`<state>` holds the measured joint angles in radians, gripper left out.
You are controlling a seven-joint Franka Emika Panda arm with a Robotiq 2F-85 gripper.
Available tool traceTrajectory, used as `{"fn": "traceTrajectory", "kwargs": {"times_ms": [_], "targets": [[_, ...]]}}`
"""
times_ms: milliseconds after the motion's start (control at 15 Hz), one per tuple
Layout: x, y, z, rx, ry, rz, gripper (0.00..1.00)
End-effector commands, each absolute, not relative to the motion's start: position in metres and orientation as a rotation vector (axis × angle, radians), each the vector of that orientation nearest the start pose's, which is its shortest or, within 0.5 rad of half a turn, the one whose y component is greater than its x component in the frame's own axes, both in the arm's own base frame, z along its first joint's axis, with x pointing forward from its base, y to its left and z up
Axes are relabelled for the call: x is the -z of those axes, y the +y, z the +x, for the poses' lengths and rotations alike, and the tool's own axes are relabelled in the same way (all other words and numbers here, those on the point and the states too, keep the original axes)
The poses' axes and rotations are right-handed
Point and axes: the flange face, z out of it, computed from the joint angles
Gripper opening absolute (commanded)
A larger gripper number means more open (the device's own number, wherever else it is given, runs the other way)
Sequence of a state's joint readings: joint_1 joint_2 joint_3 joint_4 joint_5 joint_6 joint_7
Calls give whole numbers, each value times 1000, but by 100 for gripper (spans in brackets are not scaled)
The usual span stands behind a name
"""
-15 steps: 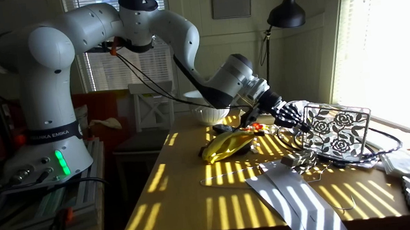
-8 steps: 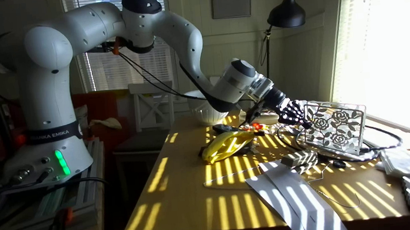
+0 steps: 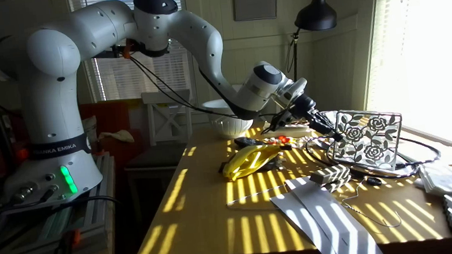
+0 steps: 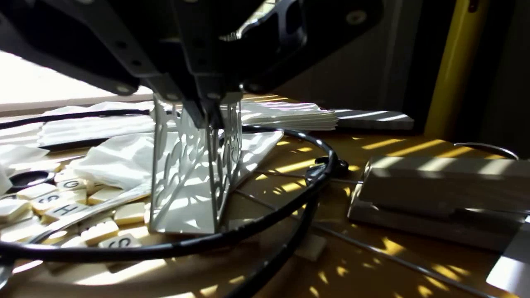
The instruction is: Move the cable forward then put the white thing on it
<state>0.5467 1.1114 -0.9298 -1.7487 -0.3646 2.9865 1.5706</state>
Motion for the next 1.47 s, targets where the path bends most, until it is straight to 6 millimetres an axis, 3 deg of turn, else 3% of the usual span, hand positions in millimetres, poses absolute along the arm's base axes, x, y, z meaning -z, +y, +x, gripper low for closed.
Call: {"fn": "traceTrajectory", "kwargs": {"times_ms": [0,67,467,733,1400], "targets": [[-158,-139,673,1305,1619,-3035,29],[-159,-139,673,1291,1603,-3067,30],[-162,-139,670,1249,1526,-3196,71],[-187,-123,663,1359,1420,-3219,99],[-258,-71,641,1731,869,-3246,100]]}}
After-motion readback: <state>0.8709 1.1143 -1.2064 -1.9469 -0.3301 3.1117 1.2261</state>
